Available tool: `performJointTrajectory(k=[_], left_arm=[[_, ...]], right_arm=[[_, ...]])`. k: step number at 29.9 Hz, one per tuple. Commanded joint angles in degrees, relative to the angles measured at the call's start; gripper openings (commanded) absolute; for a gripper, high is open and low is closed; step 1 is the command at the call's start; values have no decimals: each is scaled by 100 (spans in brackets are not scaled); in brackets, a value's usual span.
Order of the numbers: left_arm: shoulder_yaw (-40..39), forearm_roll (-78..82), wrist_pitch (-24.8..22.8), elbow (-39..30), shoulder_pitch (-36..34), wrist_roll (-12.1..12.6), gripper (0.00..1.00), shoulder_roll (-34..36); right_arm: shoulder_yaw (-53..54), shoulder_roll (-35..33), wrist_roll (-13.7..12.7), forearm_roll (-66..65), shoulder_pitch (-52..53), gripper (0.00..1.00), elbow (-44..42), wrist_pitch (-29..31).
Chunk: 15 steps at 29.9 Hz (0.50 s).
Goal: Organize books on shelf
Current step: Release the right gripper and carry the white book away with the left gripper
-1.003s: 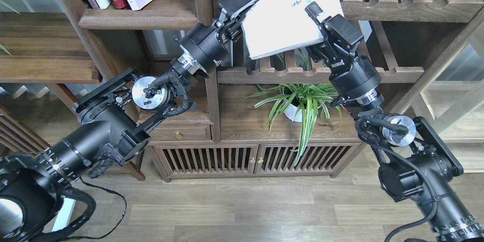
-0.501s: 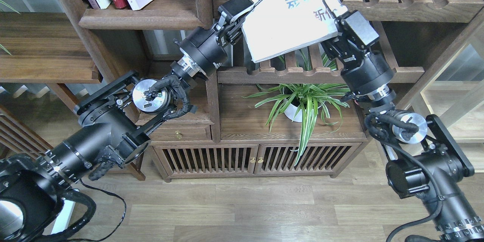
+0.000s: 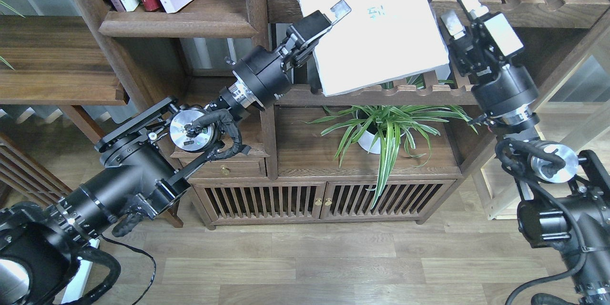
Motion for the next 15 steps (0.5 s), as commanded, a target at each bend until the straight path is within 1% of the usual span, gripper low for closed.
performJointTrajectory(k=[1,4,8,13,15], left_arm=[[-56,298,0,-144,16,1,0,0],[-47,483,0,-293,25,10,0,0],[-47,650,0,-776,148,19,0,43],[-47,905,0,-1408,367,28,0,754],[-47,993,0,-1550,403,28,0,1027]], right_arm=[[134,-57,0,1,-1,78,-55,0],[143,-136,0,-8,8,78,-204,0],[134,-303,9,-17,8,79,-485,0],[143,-417,9,-34,60,81,-688,0],[134,-488,9,-60,61,81,-740,0]])
